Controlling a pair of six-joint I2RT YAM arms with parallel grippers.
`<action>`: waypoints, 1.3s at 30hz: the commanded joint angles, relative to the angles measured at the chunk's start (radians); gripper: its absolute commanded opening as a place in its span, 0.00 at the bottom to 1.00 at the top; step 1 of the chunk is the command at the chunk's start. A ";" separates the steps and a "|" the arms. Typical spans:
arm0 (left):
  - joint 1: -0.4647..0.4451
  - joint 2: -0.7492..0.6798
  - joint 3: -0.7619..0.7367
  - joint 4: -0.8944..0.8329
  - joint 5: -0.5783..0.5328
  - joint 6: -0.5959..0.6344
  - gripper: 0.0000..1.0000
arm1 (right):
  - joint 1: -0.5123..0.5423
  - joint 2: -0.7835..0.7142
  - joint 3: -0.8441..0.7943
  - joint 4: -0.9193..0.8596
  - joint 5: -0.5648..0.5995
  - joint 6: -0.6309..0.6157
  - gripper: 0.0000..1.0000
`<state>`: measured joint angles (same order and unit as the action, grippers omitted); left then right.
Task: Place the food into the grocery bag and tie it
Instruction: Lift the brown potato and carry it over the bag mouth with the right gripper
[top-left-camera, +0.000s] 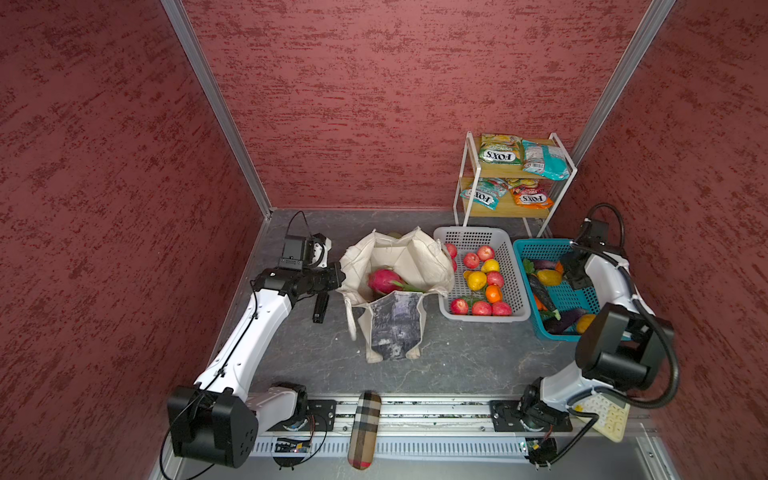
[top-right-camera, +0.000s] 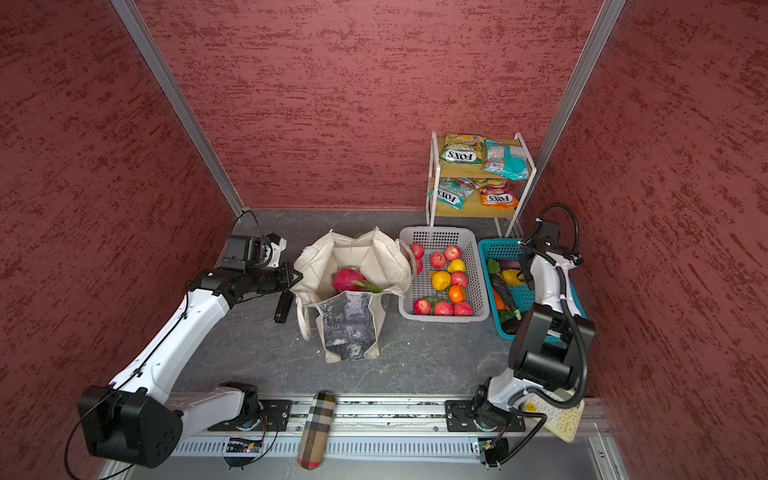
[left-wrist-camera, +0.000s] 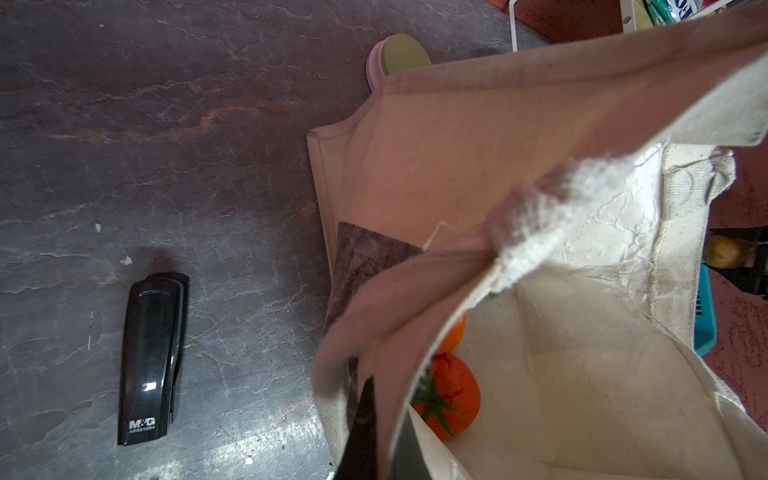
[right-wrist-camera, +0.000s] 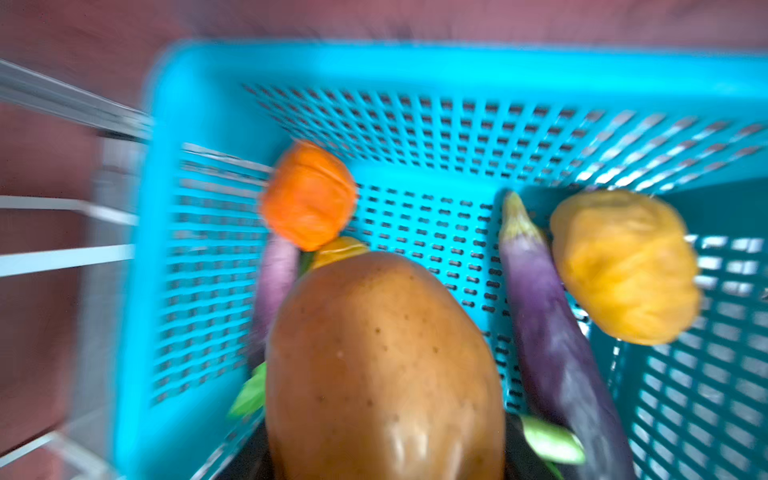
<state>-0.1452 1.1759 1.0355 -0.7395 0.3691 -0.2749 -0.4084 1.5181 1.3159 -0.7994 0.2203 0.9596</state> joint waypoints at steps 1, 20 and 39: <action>0.009 -0.022 0.001 0.015 0.023 0.006 0.00 | 0.003 -0.134 0.024 -0.041 -0.054 -0.033 0.47; 0.024 -0.021 0.000 0.019 0.053 0.007 0.00 | 0.956 -0.031 0.392 -0.126 0.126 -0.093 0.38; 0.018 -0.019 -0.003 0.017 0.044 0.008 0.00 | 1.296 0.383 0.624 -0.157 -0.012 -0.265 0.42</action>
<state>-0.1246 1.1687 1.0355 -0.7395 0.4107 -0.2749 0.8772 1.8858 1.9308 -0.9382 0.2321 0.7101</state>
